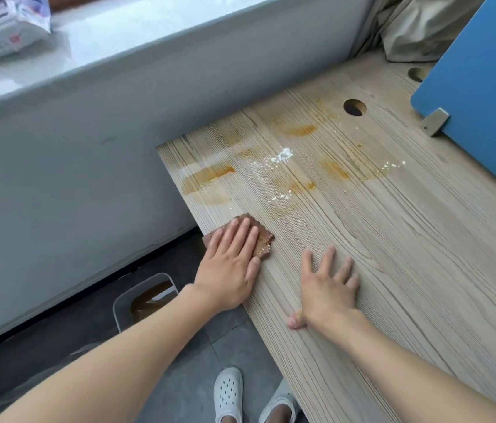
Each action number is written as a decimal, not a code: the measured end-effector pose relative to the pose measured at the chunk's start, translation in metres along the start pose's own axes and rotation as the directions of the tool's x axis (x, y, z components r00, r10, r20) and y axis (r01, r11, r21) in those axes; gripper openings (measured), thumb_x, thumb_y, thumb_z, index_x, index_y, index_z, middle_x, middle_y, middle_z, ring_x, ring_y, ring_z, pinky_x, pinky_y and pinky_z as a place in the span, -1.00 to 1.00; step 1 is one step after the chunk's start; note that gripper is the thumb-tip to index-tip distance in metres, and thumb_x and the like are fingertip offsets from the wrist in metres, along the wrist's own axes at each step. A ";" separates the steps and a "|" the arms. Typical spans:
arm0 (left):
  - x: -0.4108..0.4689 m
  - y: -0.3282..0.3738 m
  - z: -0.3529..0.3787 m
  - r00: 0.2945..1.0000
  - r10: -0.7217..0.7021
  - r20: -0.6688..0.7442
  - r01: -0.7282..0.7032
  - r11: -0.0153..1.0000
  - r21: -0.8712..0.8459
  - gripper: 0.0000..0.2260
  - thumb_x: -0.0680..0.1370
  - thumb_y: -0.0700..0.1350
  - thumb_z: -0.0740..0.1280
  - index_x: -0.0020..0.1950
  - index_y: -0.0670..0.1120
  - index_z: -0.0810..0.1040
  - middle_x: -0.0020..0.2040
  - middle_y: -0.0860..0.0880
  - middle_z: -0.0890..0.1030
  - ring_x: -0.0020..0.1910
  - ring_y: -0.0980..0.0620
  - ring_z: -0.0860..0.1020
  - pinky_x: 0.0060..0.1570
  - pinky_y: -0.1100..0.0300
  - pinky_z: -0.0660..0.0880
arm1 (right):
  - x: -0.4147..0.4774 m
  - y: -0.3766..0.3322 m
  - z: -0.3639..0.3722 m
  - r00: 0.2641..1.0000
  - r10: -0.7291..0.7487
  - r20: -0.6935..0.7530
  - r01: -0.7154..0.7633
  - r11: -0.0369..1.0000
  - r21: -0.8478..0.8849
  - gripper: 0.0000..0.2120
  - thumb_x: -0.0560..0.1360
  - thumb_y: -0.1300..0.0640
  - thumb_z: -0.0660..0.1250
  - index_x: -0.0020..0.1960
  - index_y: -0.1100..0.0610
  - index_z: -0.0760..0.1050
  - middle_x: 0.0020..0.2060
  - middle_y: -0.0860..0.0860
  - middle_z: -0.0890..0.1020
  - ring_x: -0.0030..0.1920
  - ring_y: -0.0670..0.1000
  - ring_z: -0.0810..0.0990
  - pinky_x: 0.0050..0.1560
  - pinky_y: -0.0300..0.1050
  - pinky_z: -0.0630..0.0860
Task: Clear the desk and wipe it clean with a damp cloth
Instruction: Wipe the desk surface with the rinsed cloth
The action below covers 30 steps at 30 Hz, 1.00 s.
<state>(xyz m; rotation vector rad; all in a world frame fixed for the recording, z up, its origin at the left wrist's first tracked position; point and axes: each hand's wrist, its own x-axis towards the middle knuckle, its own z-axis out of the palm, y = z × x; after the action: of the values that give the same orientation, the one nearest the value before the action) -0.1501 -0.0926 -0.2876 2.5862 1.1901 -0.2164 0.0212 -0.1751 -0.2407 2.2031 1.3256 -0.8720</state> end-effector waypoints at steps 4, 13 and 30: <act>-0.002 -0.013 -0.002 0.995 0.101 0.013 -0.101 0.995 0.004 -0.42 0.61 0.21 -0.33 0.62 0.07 -0.24 0.60 0.08 -0.29 0.55 0.09 -0.38 0.53 0.06 -0.34 | 0.017 0.001 -0.019 0.996 0.030 -0.081 -0.020 0.992 0.126 0.20 0.31 -0.33 0.51 0.60 -0.06 -0.24 0.58 0.21 -0.26 0.57 0.34 -0.29 0.44 0.53 0.01; 0.011 -0.022 -0.008 0.992 0.121 0.028 -0.121 0.992 0.027 -0.40 0.61 0.21 -0.32 0.62 0.02 -0.23 0.61 0.03 -0.29 0.55 0.03 -0.39 0.54 0.00 -0.31 | 0.026 -0.006 -0.023 0.998 0.062 -0.012 -0.059 0.988 0.141 0.22 0.36 -0.23 0.51 0.59 -0.07 -0.37 0.53 0.24 -0.41 0.53 0.40 -0.36 0.38 0.60 0.07; 0.049 -0.014 -0.020 0.999 0.014 0.047 -0.013 1.000 -0.024 -0.45 0.67 0.18 -0.24 0.60 0.00 -0.30 0.57 0.03 -0.38 0.52 0.05 -0.46 0.51 0.02 -0.39 | 0.030 -0.008 -0.025 0.997 0.078 0.015 -0.080 0.986 0.144 0.21 0.38 -0.18 0.54 0.59 -0.05 -0.36 0.52 0.27 -0.42 0.52 0.42 -0.38 0.36 0.62 0.06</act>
<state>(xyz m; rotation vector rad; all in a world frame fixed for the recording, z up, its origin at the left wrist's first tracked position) -0.1285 -0.0425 -0.2835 2.5533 1.1519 -0.2569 0.0312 -0.1372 -0.2442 2.3412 1.1956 -0.9744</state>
